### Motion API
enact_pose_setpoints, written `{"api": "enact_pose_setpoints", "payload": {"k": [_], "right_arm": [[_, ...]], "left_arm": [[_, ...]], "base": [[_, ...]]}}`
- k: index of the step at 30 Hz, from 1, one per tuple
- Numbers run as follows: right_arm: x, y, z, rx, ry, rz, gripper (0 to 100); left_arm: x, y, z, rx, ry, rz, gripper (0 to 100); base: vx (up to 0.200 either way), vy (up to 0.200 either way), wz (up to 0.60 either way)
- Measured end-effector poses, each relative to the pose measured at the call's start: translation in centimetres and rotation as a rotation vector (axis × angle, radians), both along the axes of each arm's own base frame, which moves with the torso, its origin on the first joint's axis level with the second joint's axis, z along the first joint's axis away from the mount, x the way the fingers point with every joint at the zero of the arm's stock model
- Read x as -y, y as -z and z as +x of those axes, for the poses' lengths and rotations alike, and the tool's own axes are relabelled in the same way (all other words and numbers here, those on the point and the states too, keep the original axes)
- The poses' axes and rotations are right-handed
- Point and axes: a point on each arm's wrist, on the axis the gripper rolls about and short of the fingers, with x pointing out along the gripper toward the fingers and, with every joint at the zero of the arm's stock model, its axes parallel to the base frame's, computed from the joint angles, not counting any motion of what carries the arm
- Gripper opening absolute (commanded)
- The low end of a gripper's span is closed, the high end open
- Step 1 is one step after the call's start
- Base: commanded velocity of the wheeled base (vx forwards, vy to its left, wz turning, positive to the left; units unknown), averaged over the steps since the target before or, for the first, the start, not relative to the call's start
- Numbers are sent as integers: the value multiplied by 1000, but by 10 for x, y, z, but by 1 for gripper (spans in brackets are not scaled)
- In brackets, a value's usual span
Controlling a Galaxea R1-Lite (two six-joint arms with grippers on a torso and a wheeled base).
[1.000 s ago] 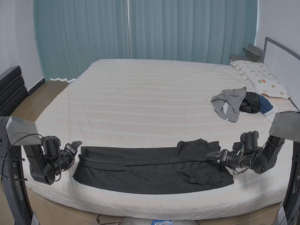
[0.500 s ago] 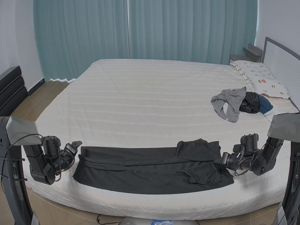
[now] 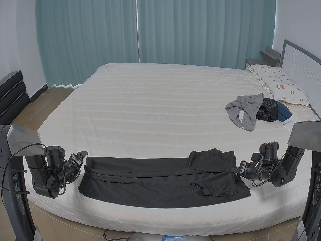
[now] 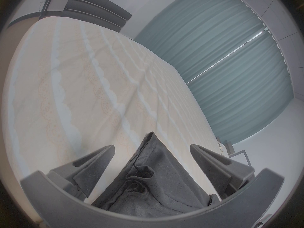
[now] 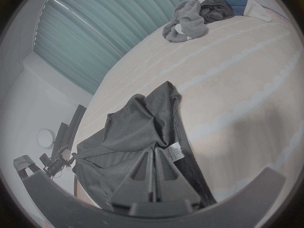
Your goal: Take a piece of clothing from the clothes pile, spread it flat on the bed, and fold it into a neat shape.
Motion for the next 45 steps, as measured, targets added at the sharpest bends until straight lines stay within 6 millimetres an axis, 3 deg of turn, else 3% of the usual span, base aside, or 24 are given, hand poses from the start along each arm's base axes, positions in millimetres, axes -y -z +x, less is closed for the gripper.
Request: {"api": "enact_pose_setpoints", "payload": {"k": [7, 17, 28, 32, 40, 45], "right_arm": [[1, -5, -5, 3, 3, 6, 100], [2, -30, -17, 41, 66, 90, 100], [2, -37, -20, 56, 68, 93, 100], [2, -37, -21, 54, 66, 93, 100], [0, -36, -22, 51, 62, 93, 100], [0, -36, -22, 49, 62, 93, 100]], "left_arm": [[0, -1, -1, 2, 0, 1, 100], [2, 0, -3, -10, 4, 1, 100], [3, -4, -1, 3, 16, 9, 100], [4, -6, 1, 1, 72, 93, 100], [8, -7, 15, -77, 160, 197, 100], [21, -9, 26, -96, 224, 236, 100]], "base": [[-29, 0, 0], [-100, 0, 0], [0, 0, 0], [0, 0, 0], [0, 0, 0], [0, 0, 0]]}}
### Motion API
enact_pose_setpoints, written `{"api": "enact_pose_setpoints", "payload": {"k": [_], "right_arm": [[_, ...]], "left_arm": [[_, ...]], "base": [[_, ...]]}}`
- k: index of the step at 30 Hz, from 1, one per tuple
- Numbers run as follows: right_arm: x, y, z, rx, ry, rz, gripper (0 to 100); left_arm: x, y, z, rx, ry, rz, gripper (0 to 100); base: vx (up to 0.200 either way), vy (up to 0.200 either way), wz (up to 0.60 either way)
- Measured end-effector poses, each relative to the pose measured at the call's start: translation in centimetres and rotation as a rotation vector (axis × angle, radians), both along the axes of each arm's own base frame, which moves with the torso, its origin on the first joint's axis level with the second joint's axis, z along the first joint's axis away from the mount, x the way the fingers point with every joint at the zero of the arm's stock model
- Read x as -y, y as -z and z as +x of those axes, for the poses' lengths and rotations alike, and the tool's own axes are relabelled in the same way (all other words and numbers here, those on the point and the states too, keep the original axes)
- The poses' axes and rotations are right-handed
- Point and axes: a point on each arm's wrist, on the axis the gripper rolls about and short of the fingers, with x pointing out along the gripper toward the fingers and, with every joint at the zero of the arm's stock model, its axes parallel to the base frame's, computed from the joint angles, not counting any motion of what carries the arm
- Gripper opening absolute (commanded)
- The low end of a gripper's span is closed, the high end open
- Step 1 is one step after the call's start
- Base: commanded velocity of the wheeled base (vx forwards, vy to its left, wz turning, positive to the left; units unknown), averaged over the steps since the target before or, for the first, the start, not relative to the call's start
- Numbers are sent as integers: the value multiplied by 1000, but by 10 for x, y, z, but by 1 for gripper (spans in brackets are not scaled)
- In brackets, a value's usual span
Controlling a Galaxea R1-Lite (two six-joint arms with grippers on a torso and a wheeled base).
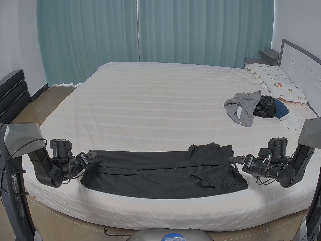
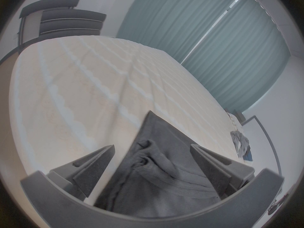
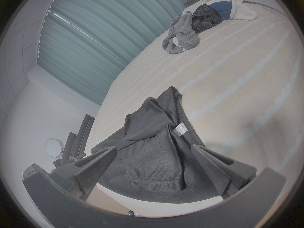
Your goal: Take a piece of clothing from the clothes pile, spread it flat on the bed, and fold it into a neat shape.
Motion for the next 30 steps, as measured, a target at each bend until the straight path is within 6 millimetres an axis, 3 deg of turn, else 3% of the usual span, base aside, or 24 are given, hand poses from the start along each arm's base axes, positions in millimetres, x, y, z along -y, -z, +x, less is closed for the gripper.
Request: {"api": "enact_pose_setpoints", "payload": {"k": [12, 25, 26, 30], "right_arm": [[-1, 1, -1, -4, -4, -1, 100], [-2, 2, -2, -8, -7, -1, 100], [-2, 2, -2, -7, -7, -1, 100], [-2, 2, -2, -7, -7, -2, 100]], "left_arm": [[10, 11, 1, -10, 48, 210, 100], [15, 19, 1, -28, 66, 225, 100], [15, 20, 1, -31, 67, 225, 0], [16, 24, 1, -40, 69, 226, 0]], "base": [[0, 0, 0], [0, 0, 0], [0, 0, 0], [0, 0, 0]]}}
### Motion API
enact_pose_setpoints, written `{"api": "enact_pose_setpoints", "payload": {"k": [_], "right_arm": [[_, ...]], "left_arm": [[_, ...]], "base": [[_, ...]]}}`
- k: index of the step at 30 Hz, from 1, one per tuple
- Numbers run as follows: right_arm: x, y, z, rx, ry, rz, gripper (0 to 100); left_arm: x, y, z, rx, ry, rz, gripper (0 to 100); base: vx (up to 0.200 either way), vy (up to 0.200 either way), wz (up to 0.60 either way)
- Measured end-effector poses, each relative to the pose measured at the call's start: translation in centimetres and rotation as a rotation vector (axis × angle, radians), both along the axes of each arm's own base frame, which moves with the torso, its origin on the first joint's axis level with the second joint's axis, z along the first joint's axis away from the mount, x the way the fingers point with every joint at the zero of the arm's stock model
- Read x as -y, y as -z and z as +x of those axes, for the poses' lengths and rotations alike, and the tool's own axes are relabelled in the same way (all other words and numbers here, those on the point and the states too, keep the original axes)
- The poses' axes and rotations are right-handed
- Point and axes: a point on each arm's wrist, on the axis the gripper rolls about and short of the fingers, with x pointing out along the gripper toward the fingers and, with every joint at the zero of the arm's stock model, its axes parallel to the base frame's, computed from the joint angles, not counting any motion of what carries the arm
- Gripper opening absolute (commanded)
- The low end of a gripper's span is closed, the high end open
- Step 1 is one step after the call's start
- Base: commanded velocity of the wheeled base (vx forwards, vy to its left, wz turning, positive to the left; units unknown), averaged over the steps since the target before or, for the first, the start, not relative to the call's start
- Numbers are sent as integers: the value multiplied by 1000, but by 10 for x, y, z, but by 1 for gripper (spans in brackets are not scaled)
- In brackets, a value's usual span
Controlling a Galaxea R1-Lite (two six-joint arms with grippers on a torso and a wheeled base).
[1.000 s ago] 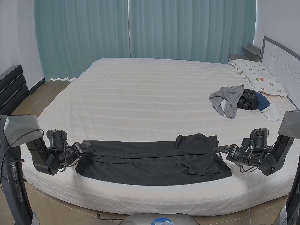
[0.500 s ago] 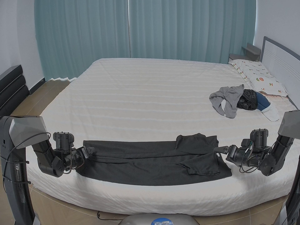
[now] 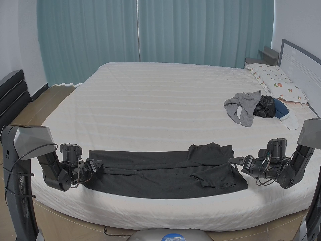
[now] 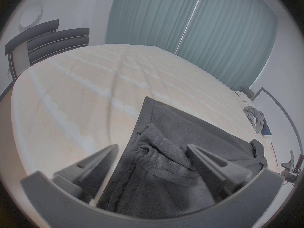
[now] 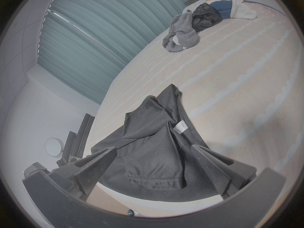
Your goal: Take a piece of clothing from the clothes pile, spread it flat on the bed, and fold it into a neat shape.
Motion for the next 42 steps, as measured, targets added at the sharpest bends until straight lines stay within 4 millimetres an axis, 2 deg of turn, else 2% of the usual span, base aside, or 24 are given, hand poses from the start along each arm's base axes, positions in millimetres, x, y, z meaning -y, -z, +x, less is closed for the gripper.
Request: {"api": "enact_pose_setpoints", "payload": {"k": [12, 21, 27, 39, 42], "right_arm": [[0, 0, 0, -2, 0, 0, 100], [3, -1, 0, 1, 10, 0, 100], [3, -1, 0, 2, 11, 1, 100], [4, -1, 0, 2, 13, 2, 100], [4, -1, 0, 1, 14, 2, 100]], "left_arm": [[-3, -2, 5, 36, -16, -9, 0], [-9, -12, 6, 69, -44, -30, 0], [-9, -14, 7, 72, -48, -36, 0], [-7, -23, 15, 115, -82, -94, 0], [-6, -27, 18, 135, -81, -99, 0]], "base": [[0, 0, 0], [0, 0, 0], [-200, 0, 0], [0, 0, 0], [0, -200, 0]]}}
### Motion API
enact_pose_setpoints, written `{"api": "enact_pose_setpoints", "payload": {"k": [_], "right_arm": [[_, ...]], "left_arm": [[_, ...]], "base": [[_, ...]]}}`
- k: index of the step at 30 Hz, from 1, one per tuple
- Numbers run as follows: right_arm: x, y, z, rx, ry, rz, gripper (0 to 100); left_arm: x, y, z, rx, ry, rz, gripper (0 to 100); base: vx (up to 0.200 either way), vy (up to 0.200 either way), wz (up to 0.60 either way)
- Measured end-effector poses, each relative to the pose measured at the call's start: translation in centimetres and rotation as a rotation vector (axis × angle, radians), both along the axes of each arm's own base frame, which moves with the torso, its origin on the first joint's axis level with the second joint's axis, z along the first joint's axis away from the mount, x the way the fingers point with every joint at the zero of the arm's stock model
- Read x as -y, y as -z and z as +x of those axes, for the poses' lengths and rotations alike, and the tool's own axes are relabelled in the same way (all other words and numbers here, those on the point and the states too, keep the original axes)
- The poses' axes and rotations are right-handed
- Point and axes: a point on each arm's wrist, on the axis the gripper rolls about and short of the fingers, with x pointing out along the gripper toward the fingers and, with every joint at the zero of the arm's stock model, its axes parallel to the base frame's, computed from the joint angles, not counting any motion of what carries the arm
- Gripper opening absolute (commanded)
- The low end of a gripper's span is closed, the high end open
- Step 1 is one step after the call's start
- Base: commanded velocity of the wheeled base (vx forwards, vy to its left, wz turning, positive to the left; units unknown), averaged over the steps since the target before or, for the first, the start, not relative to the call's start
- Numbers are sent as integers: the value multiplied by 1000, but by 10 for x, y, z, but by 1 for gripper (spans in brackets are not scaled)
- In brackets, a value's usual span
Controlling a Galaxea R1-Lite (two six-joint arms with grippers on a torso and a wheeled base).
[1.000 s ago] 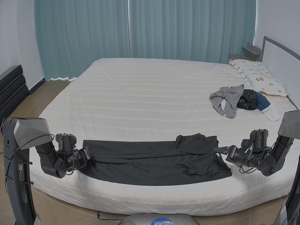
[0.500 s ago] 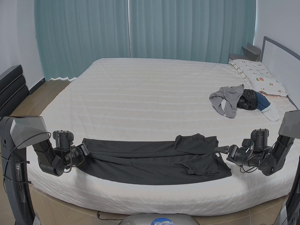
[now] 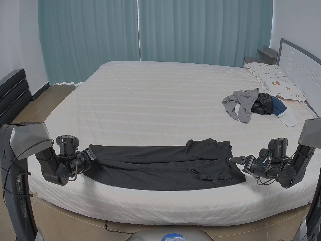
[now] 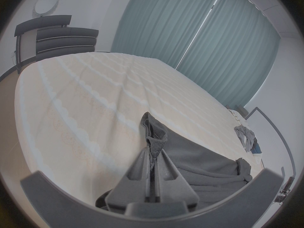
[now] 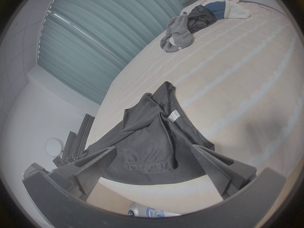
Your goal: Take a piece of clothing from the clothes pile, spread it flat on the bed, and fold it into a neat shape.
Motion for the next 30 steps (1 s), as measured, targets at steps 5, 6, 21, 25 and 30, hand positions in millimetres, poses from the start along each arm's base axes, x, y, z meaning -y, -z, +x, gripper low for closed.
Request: {"api": "enact_pose_setpoints", "payload": {"k": [5, 6, 21, 25, 30], "right_arm": [[0, 0, 0, -1, 0, 0, 100], [0, 0, 0, 0, 0, 0, 100], [1, -3, -1, 8, 1, 2, 100], [1, -3, -1, 9, 1, 2, 100], [0, -3, -1, 9, 1, 2, 100]], "left_arm": [[10, -9, 0, 21, 26, 0, 0], [13, -11, -1, 24, 31, 0, 0], [56, -45, -12, -40, 130, 17, 0], [71, -57, -9, -50, 135, 41, 0], [94, -69, -6, -55, 163, 62, 0]], "base": [[0, -200, 0], [0, -200, 0], [0, -200, 0], [0, -200, 0], [0, -200, 0]]}}
